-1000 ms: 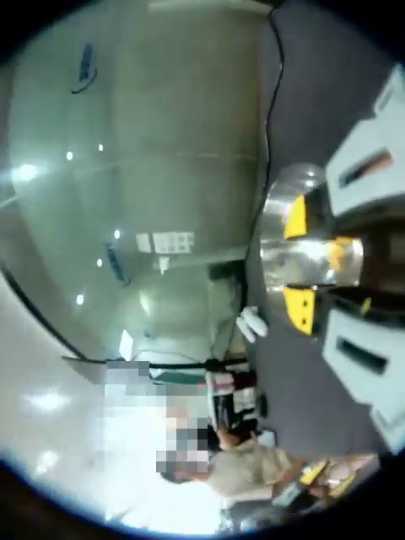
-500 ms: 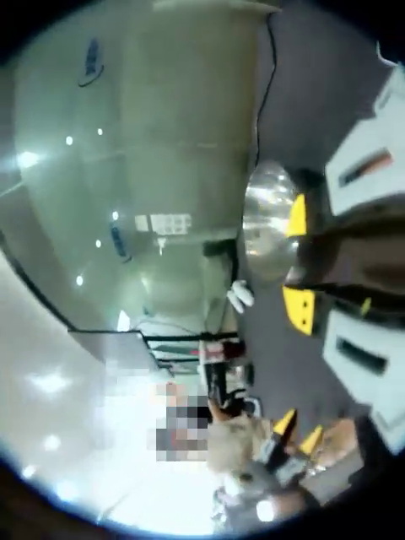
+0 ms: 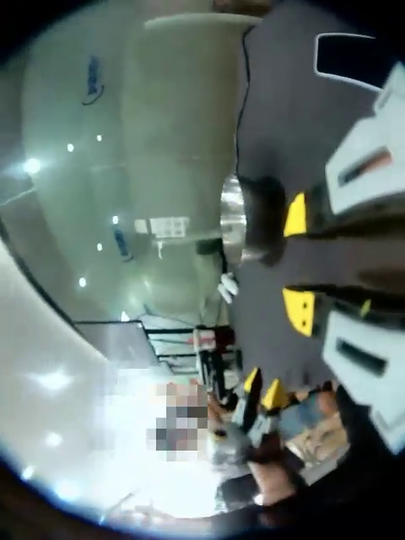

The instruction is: Pick up the QQ candy scattered on the table and place it into the stainless steel bowl on the table

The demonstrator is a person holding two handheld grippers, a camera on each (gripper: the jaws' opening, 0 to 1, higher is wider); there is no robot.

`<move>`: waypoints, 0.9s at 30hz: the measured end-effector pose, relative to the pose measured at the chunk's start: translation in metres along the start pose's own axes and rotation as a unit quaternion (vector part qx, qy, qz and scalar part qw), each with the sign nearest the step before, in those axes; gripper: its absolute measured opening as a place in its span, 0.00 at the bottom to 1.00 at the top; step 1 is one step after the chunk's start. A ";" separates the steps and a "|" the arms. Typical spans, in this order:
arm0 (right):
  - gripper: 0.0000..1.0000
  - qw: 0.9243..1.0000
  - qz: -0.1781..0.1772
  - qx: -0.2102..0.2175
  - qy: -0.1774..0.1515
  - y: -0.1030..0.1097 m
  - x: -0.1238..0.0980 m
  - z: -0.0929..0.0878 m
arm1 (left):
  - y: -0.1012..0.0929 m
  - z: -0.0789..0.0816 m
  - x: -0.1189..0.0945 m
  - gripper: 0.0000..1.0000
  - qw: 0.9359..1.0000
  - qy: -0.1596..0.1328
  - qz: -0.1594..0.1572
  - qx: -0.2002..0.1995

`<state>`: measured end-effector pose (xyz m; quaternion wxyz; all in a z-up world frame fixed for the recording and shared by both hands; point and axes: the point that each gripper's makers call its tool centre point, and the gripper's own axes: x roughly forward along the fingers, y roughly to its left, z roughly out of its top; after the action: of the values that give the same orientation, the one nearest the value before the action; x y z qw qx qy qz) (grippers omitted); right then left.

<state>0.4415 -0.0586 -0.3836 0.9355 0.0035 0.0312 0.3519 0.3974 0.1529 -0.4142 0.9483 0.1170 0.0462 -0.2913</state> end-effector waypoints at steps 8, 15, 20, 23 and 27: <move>0.21 1.000 -0.005 0.005 0.007 -0.002 0.004 -0.006 | 0.000 0.003 0.002 0.35 1.000 -0.004 0.000 0.002; 0.21 1.000 -0.004 -0.003 0.002 -0.001 0.006 -0.003 | 0.000 0.002 0.002 0.35 1.000 -0.002 -0.002 0.003; 0.20 1.000 -0.011 -0.005 0.006 -0.005 0.005 -0.007 | 0.000 0.002 0.002 0.35 1.000 -0.002 -0.002 0.002; 0.20 1.000 -0.008 -0.004 0.007 -0.004 0.005 -0.007 | -0.001 0.002 0.003 0.35 1.000 -0.002 -0.003 0.003; 0.20 1.000 -0.006 -0.011 0.017 -0.003 0.006 -0.010 | -0.001 0.001 0.003 0.35 1.000 0.003 -0.002 0.005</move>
<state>0.4472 -0.0573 -0.3936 0.9369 -0.0132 0.0429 0.3466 0.3994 0.1506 -0.4142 0.9470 0.1221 0.0478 -0.2933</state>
